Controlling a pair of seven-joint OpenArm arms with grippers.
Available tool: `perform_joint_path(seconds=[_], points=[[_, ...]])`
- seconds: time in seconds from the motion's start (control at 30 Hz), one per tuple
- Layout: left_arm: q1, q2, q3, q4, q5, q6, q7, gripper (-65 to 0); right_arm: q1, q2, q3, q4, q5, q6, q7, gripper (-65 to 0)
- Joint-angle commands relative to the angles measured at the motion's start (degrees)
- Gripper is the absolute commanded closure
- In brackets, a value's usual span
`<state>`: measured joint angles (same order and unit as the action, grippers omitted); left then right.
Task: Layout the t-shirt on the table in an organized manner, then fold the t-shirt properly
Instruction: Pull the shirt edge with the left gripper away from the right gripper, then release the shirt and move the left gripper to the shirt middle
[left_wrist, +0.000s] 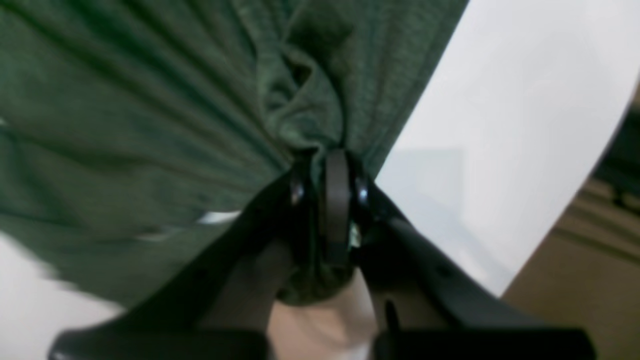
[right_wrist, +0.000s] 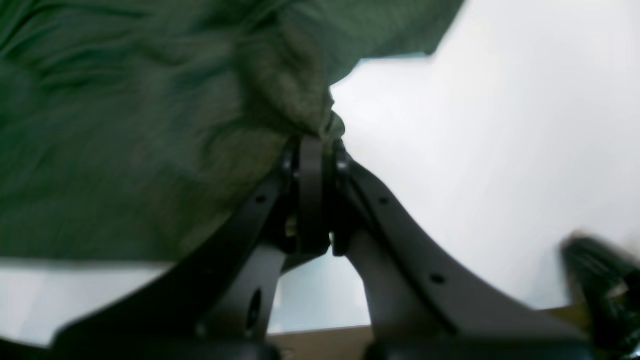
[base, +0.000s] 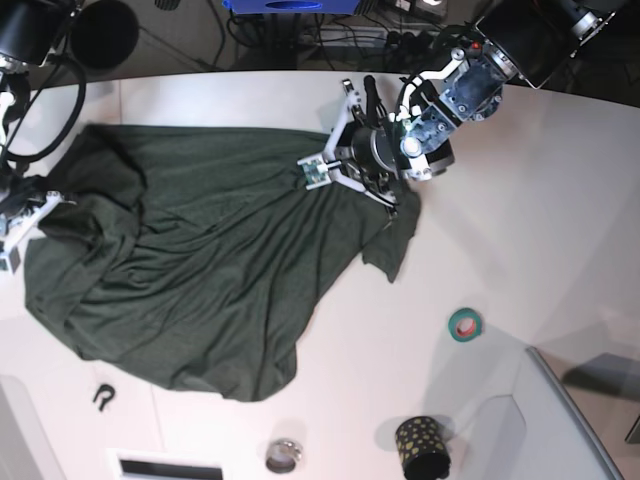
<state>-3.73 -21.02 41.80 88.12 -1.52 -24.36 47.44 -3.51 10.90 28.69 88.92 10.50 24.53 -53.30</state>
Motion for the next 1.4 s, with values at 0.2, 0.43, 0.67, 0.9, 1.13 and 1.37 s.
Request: perform_joint_path(seconds=[0.2, 0.43, 0.67, 0.9, 1.13, 1.37], points=[[-1.77, 1.46, -12.66, 10.83, 0.16, 0.49, 3.59, 0.0, 0.83, 3.83, -0.25, -4.40, 0.18, -0.05, 7.63, -0.2], [-5.81, 9.63, -13.54, 1.33, 0.16, 0.49, 2.10, 0.0, 3.90, 6.73, 0.98, -4.57, 0.18, -0.40, 7.36, -0.2], [3.33, 1.19, -9.76, 8.63, 0.16, 0.49, 2.10, 0.0, 6.89, 10.16, 1.07, -8.88, 0.09, -8.23, 8.86, -0.2], [8.17, -3.56, -5.10, 8.98, 0.16, 0.49, 2.27, 0.0, 17.71, 13.50, -4.29, -32.09, 0.09, -12.97, 15.28, -0.3], [9.05, -3.82, -5.36, 14.17, 0.16, 0.49, 9.31, 0.0, 19.38, 13.15, -4.64, -39.30, 0.09, -17.90, 26.79, -1.4], [8.34, -3.38, -5.63, 15.93, 0.16, 0.58, 9.83, 0.0, 17.71, 13.15, -4.56, -39.12, 0.18, -17.81, 26.53, -46.8]])
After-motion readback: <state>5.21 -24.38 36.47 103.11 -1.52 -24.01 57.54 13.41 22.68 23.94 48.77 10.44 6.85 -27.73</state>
